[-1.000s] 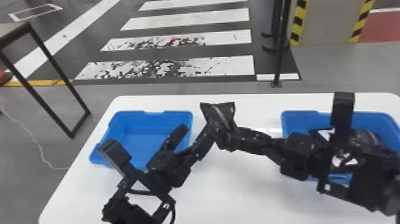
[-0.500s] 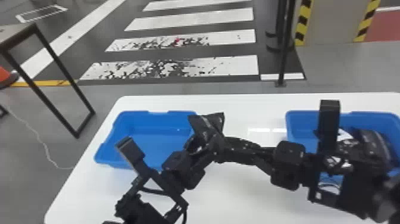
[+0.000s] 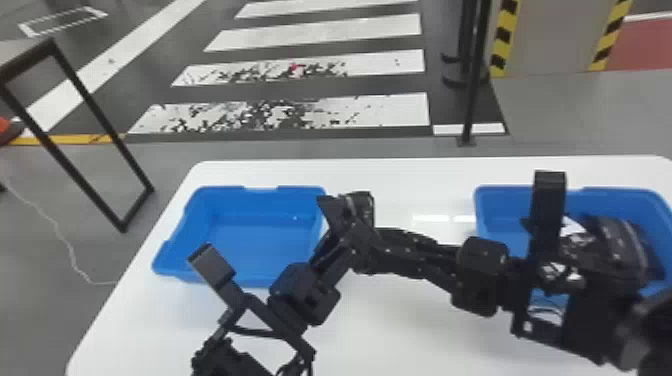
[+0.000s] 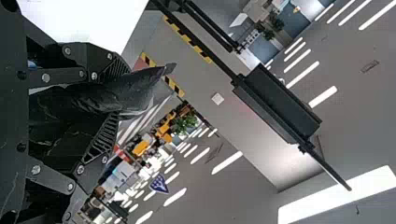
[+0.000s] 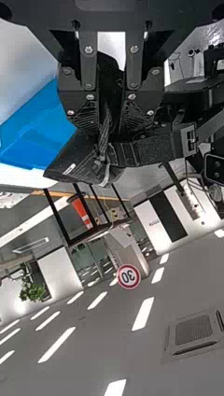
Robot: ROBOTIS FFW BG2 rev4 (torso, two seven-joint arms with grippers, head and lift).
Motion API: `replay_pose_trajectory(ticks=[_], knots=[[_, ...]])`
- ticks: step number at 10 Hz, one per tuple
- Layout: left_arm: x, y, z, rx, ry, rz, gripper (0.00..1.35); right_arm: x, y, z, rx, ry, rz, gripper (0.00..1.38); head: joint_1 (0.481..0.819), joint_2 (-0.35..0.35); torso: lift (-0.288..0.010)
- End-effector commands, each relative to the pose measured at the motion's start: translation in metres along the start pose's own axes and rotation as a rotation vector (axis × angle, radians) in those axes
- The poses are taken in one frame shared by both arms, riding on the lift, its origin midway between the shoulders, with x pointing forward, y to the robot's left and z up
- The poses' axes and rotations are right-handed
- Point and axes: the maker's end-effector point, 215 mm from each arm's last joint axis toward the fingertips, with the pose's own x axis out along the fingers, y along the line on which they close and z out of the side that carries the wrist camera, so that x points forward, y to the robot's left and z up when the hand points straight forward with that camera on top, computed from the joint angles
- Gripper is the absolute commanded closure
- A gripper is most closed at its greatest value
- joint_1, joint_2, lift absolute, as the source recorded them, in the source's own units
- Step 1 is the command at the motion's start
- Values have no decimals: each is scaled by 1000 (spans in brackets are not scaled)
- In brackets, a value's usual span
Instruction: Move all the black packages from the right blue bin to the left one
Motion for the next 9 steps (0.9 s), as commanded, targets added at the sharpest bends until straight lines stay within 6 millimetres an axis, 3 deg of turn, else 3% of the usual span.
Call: replay_pose_trajectory(ticks=[1, 2, 5, 7, 9], knots=[[-5, 8, 7, -17, -23, 22, 1214, -4, -11, -3, 15, -12, -19, 394, 695, 207, -140], [-9, 30, 14, 12, -39, 72, 1214, -8, -16, -6, 38, -24, -26, 62, 695, 210, -140], [-47, 162, 66, 256, -110, 377, 1213, -24, -31, 0, 54, -59, -63, 176, 695, 264, -140], [-73, 211, 96, 370, -149, 526, 1214, -27, -35, -3, 69, -62, -73, 177, 695, 350, -140], [-106, 254, 142, 603, -127, 696, 1214, -28, -33, 0, 69, -76, -65, 182, 695, 350, -140]])
